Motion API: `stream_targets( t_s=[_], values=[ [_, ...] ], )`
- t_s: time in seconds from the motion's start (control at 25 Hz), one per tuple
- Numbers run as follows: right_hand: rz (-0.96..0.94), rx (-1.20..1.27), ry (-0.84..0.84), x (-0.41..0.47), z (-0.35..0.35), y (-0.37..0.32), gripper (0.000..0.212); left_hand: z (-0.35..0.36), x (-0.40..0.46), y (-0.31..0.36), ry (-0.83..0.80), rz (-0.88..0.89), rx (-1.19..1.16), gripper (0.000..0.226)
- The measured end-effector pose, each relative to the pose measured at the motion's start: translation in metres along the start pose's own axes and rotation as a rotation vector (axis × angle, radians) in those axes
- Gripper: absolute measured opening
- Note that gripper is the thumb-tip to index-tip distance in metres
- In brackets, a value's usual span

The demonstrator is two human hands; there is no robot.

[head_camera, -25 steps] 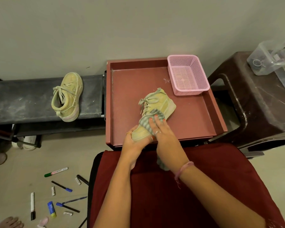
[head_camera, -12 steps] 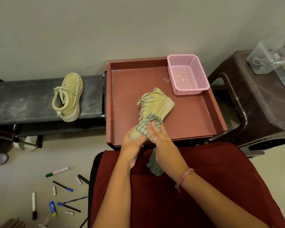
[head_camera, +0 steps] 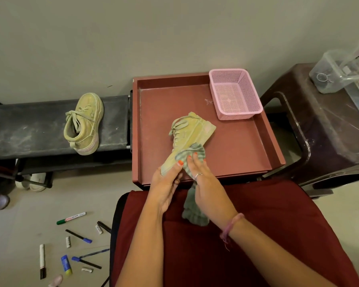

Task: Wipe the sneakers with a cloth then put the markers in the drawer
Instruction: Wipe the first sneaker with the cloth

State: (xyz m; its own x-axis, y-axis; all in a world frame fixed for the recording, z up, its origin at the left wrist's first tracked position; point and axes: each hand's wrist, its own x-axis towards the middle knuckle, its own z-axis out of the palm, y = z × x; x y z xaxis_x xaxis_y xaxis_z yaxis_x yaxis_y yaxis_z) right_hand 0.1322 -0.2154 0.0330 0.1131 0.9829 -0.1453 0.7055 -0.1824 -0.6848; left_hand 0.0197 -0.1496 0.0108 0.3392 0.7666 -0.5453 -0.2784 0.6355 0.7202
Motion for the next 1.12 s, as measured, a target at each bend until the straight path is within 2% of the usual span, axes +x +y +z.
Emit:
stream_targets(
  t_s=[0.12, 0.32, 0.4, 0.48, 0.76, 0.88, 0.92, 0.96, 1.04, 1.12],
  values=[
    [-0.011, -0.075, 0.061, 0.016, -0.006, 0.011, 0.078, 0.002, 0.0, -0.002, 0.013, -0.025, -0.028, 0.017],
    [0.167, -0.323, 0.106, 0.077, -0.033, 0.042, 0.071, 0.005, 0.0, -0.006, 0.06, -0.058, -0.037, 0.046],
    [0.182, -0.372, 0.121, 0.084, -0.038, 0.046, 0.07, 0.004, 0.002, -0.005, 0.07, -0.064, -0.051, 0.047],
    [0.137, -0.384, 0.089, 0.073, -0.031, 0.042, 0.073, 0.003, 0.003, -0.004, 0.069, -0.06, -0.037, 0.038],
    [0.124, 0.037, 0.002, 0.021, -0.047, 0.013, 0.061, 0.0, 0.005, -0.006, 0.039, -0.011, 0.046, 0.027],
    [0.102, 0.137, -0.042, 0.007, -0.063, 0.0, 0.053, 0.001, 0.004, -0.006, 0.053, -0.008, 0.059, 0.039],
    [0.141, 0.248, -0.041, 0.007, -0.067, -0.001, 0.048, 0.001, 0.004, -0.007, 0.068, -0.012, 0.055, 0.046],
    [0.211, 0.397, -0.005, 0.011, -0.073, 0.001, 0.043, 0.0, 0.005, -0.007, 0.083, -0.018, 0.048, 0.053],
    [0.362, 0.578, 0.201, 0.027, -0.083, 0.016, 0.031, -0.002, 0.007, -0.009, 0.104, -0.032, 0.031, 0.063],
    [0.38, 0.521, 0.429, 0.048, -0.092, 0.029, 0.025, -0.005, 0.009, -0.009, 0.109, -0.035, 0.039, 0.07]
  ],
)
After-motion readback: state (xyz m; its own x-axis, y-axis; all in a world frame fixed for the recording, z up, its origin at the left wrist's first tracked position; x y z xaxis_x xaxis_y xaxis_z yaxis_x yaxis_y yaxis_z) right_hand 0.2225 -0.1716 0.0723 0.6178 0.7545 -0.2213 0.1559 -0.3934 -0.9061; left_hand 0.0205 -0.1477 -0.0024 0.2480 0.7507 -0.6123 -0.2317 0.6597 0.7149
